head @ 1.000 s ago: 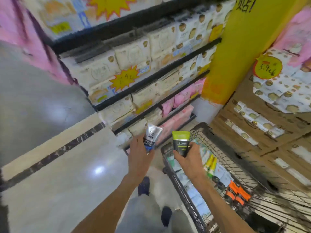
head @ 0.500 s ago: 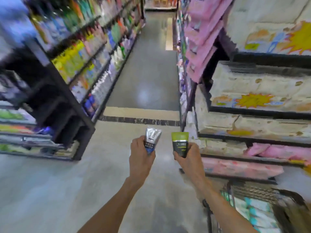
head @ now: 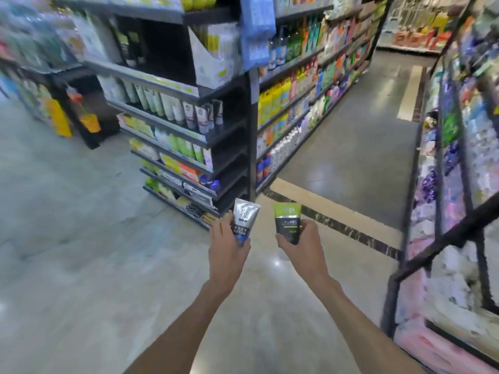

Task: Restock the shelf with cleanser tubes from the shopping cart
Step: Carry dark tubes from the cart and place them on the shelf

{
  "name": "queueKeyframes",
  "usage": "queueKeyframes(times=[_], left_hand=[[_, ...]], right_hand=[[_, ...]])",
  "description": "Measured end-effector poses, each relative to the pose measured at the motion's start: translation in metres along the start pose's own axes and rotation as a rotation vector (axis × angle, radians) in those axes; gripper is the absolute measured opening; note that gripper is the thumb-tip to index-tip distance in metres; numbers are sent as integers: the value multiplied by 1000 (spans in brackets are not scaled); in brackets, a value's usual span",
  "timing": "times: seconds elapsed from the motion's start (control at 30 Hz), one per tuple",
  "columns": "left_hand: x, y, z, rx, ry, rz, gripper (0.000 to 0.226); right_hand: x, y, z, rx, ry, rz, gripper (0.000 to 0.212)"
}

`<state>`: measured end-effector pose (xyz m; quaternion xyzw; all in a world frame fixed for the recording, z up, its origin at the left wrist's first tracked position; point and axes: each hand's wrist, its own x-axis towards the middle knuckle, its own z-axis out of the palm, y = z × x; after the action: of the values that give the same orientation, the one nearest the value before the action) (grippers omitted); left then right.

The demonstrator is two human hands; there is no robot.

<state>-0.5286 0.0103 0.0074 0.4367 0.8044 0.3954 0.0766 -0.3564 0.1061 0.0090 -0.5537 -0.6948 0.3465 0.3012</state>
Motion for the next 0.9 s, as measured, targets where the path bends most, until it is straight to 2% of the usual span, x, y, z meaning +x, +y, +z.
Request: queueKeyframes(times=[0.3, 0.57, 0.9], left_hand=[[91, -112, -99, 51, 248, -200, 73], [207, -192, -156, 56, 416, -240, 66], [369, -274, -225, 32, 487, -305, 67]], right_hand=[[62, -124, 154, 62, -218, -179, 57], [149, -223, 277, 82, -315, -293, 59], [267, -342, 418, 134, -441, -353, 62]])
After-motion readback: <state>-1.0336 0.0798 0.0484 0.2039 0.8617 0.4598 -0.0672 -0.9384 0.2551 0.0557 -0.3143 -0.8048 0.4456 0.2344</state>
